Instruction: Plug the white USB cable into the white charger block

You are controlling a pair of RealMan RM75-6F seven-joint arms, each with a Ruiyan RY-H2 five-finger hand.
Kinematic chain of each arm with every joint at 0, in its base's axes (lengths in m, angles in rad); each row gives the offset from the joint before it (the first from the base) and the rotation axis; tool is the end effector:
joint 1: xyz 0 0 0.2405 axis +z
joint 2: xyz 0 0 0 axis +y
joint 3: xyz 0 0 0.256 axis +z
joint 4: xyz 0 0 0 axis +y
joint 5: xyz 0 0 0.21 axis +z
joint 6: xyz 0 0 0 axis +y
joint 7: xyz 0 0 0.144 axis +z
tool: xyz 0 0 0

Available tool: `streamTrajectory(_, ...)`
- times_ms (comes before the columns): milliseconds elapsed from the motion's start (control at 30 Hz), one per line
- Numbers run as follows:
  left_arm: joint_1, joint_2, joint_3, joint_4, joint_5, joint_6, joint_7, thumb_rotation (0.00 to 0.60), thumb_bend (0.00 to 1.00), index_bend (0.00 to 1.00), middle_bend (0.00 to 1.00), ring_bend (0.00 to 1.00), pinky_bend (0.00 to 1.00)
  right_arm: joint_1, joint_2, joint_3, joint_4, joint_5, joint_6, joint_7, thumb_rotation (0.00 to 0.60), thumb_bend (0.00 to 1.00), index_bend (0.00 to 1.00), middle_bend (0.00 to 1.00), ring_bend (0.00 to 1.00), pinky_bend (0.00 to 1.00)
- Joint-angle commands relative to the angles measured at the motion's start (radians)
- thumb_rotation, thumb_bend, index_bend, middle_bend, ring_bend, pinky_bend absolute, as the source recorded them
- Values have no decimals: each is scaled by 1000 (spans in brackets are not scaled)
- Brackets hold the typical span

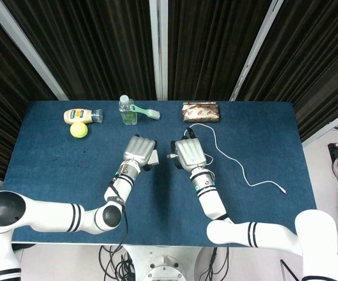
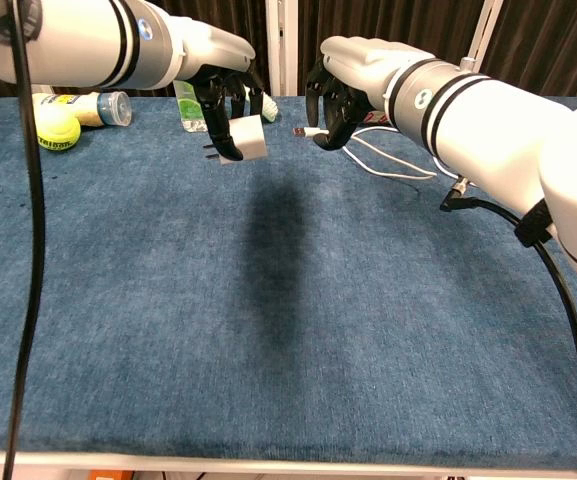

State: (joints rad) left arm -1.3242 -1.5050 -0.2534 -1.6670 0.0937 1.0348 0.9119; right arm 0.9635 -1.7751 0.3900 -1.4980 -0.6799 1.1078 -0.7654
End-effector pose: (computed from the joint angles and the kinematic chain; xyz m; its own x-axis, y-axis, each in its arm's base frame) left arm -0.0078 0.3788 -0.0176 0.5859 0.3958 0.7072 0.8103 -0.3018 -0.5023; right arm -0.0404 -0.3669 -0.0468 0.3956 -0.2124 0.8935 -0.9040 -0.2618 0.3380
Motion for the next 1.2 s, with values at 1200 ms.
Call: streamTrajectory(1200,-65,-13,-9,-2,-70,17,48,600,212,436,469,359,232,81,-39,-16,23,49,37,-26,600,544,705,538,311,0)
